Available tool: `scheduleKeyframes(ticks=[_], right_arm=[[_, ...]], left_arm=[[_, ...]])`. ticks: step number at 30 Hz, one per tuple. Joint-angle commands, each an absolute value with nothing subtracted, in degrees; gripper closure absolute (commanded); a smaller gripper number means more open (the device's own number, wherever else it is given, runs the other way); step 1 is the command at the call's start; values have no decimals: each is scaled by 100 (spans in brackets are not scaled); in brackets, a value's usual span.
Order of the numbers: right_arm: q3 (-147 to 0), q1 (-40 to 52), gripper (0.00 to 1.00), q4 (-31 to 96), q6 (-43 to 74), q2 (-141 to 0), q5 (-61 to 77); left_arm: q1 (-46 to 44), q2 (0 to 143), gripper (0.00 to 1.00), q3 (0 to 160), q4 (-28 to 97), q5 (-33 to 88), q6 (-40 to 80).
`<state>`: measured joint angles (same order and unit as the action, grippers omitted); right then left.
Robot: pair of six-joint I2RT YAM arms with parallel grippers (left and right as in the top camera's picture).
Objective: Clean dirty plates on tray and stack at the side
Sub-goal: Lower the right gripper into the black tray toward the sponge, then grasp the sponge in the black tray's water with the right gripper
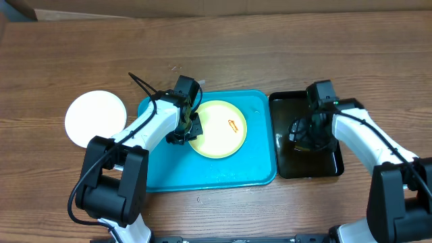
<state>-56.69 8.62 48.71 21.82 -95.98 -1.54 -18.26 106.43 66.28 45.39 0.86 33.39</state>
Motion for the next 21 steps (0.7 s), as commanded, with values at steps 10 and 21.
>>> scheduleKeyframes(ticks=[10,21], right_arm=[[-5207,858,85,4676,2233,-9463,-292],[-5848,851,34,5507,1710,-9461,-167]], left_arm=[[-1800,10757,81,6582,4539,91,3382],[-1800,10757,80,6582,4565,89,3341]])
